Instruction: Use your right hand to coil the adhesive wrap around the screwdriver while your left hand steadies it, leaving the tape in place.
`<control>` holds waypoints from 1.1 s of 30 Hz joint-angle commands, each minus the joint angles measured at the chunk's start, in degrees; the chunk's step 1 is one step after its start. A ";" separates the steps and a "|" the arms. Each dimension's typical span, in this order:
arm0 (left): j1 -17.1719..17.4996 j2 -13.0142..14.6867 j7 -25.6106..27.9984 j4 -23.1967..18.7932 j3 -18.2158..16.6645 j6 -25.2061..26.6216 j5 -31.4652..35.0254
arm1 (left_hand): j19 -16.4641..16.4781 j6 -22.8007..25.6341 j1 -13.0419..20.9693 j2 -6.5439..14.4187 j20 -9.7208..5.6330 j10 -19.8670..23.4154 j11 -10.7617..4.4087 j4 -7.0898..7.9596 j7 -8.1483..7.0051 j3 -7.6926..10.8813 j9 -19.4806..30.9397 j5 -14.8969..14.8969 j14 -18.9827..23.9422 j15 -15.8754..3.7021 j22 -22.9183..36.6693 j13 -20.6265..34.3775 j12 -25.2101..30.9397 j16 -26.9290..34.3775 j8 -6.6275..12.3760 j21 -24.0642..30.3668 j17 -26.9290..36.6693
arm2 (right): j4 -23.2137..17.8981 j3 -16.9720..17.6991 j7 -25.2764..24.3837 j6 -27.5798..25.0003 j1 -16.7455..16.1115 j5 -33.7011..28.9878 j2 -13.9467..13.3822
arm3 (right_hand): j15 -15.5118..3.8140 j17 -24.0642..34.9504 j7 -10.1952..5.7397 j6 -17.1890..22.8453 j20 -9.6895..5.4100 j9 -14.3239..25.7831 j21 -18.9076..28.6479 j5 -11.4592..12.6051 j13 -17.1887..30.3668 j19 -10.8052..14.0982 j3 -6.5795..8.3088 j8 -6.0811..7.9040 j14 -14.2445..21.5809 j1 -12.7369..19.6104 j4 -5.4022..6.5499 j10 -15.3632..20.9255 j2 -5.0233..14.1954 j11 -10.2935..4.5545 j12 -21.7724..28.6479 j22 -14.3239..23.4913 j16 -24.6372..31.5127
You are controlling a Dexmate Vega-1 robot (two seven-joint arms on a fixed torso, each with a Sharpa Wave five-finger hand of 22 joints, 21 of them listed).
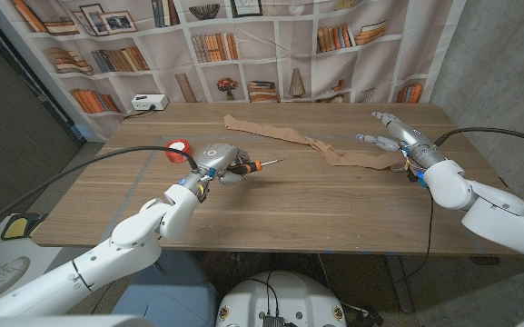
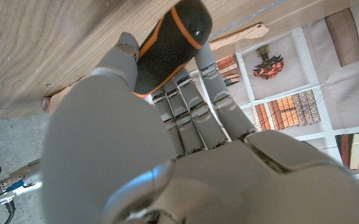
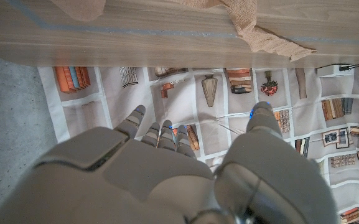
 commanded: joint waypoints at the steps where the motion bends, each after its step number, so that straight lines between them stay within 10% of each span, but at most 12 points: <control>1: 0.22 0.03 -0.08 -0.15 0.20 0.53 0.23 | 0.87 0.97 11.85 12.42 -0.89 0.70 0.02 0.19 0.64 0.03 3.56 0.26 1.25 -0.70 0.13 0.19 -0.22 0.15 3.05 0.42 0.22 | -0.02 -1.56 3.88 -2.25 2.30 -1.85 -3.25 | -1.08 0.09 -0.46 -1.79 -0.19 0.22 -0.29 0.54 0.30 -1.26 0.94 -0.09 -3.16 2.45 0.08 -0.75 -0.37 -0.75 -0.02 0.11 -0.26; 9: 1.25 0.11 0.35 -0.50 -0.20 1.41 -0.17 | 0.74 0.87 11.90 12.48 -0.89 0.77 -0.02 0.24 0.65 0.03 3.43 0.27 1.31 -0.66 -0.05 0.02 -0.56 0.02 2.94 0.91 0.19 | 0.33 -2.77 7.26 -2.40 4.60 -2.20 -5.30 | -1.29 -0.03 1.62 -2.30 -0.76 0.21 0.12 0.63 0.29 -0.82 1.42 0.12 -2.88 5.15 0.34 -0.67 -1.18 -1.08 0.09 0.10 0.01; 33: 2.22 0.61 0.67 -1.22 0.07 2.35 0.55 | 0.36 0.97 12.03 12.48 -0.80 1.14 -0.03 0.25 0.85 -0.04 3.12 0.29 1.53 -0.70 -0.44 -0.10 -1.06 -0.15 2.73 2.02 0.22 | 5.51 -5.58 13.65 1.36 9.83 -0.54 -7.78 | -1.13 -0.03 1.19 -0.98 -0.79 0.21 0.58 0.59 0.40 0.94 1.51 0.91 -1.07 7.07 1.17 -0.60 -1.92 -1.30 0.44 0.12 0.74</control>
